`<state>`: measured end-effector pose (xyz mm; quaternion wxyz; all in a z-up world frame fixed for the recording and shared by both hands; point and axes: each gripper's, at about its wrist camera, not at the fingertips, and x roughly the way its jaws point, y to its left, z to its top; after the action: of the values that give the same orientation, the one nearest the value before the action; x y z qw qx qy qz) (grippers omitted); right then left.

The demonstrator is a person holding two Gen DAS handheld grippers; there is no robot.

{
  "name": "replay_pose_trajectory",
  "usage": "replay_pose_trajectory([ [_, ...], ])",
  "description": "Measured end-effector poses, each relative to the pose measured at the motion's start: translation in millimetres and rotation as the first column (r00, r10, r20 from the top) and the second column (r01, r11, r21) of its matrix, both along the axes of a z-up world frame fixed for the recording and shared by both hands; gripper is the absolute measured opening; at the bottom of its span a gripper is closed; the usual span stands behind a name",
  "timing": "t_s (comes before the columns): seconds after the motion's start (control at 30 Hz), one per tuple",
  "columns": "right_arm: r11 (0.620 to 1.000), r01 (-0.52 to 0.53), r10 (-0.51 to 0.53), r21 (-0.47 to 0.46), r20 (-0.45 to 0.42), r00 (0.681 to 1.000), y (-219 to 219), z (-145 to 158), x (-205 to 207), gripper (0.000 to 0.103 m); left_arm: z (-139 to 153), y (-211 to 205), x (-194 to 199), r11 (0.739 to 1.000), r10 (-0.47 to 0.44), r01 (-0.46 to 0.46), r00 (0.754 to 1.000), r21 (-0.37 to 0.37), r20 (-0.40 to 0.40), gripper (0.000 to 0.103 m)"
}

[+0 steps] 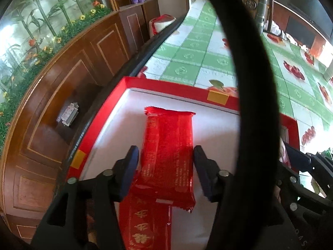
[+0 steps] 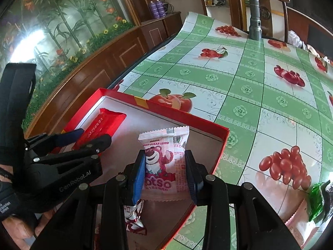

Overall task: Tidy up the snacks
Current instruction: 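Lower and open the left tool over the tray while the right tool releases the Lotso packet, then withdraw both tools from the tray back over the snacks on the table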

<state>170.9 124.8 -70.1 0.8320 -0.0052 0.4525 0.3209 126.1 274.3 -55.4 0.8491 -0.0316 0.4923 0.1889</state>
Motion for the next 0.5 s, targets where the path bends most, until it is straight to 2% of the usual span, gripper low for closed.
replay_pose_trajectory([
  [0.1,1.000,0.000,0.000,-0.006,0.018,1.000,-3.4,4.2,-6.0,0.037,12.8,3.1,-10.5,0.999,0.016,-0.017,0.999,0.027,0.037,0.069],
  [0.2,1.000,0.003,-0.003,-0.003,0.034,0.999,-11.5,11.0,-13.8,0.038,25.8,7.4,-21.7,0.999,0.035,-0.037,0.997,0.022,0.075,0.076],
  [0.37,0.999,0.011,-0.014,0.034,0.061,0.998,-33.2,30.9,-34.8,0.039,48.8,5.0,-43.0,0.999,0.048,-0.050,0.990,0.016,0.130,0.077],
  [0.5,0.997,0.034,-0.041,0.074,0.094,0.995,-57.0,47.6,-56.5,0.048,64.5,-7.7,-61.3,0.999,0.041,-0.045,0.984,0.017,0.175,0.078],
])
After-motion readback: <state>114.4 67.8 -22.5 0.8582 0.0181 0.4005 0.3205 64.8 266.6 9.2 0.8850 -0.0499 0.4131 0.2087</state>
